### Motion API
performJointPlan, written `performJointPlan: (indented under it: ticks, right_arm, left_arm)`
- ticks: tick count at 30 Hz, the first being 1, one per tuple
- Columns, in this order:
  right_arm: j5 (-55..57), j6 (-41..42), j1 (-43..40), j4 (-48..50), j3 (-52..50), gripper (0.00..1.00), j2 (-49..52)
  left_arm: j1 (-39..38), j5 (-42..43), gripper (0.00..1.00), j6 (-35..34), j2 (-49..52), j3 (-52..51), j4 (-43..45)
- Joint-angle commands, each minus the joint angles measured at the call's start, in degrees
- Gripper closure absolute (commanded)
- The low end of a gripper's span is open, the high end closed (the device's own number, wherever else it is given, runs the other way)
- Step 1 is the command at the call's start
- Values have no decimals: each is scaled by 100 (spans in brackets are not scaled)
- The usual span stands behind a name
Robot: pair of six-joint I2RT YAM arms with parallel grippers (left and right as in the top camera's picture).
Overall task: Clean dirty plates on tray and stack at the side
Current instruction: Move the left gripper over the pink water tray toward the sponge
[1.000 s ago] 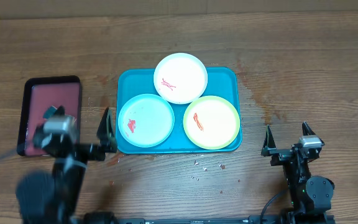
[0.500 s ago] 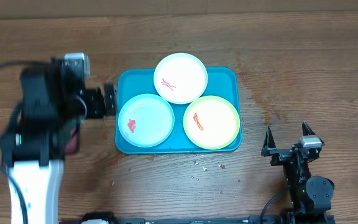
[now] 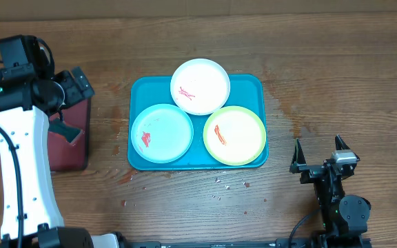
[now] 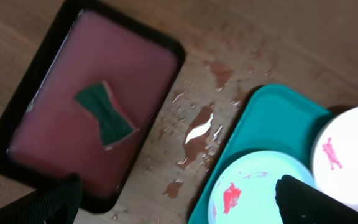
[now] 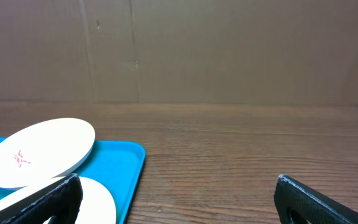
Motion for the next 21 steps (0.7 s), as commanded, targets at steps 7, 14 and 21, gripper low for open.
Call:
performJointPlan:
  ticks: [7,14,21]
  right_arm:
    - [15,-20,-15,35,-59,0,-57]
    - [15,-20,-15,35,-59,0,-57]
    - [15,-20,-15,35,-59,0,-57]
  left_arm:
    - [168,-702,0,-1281,623,129,-140]
    - [496,-761,0,-1405,1134,129,-127]
    - [479,-761,0,-1408,1545,129,-125]
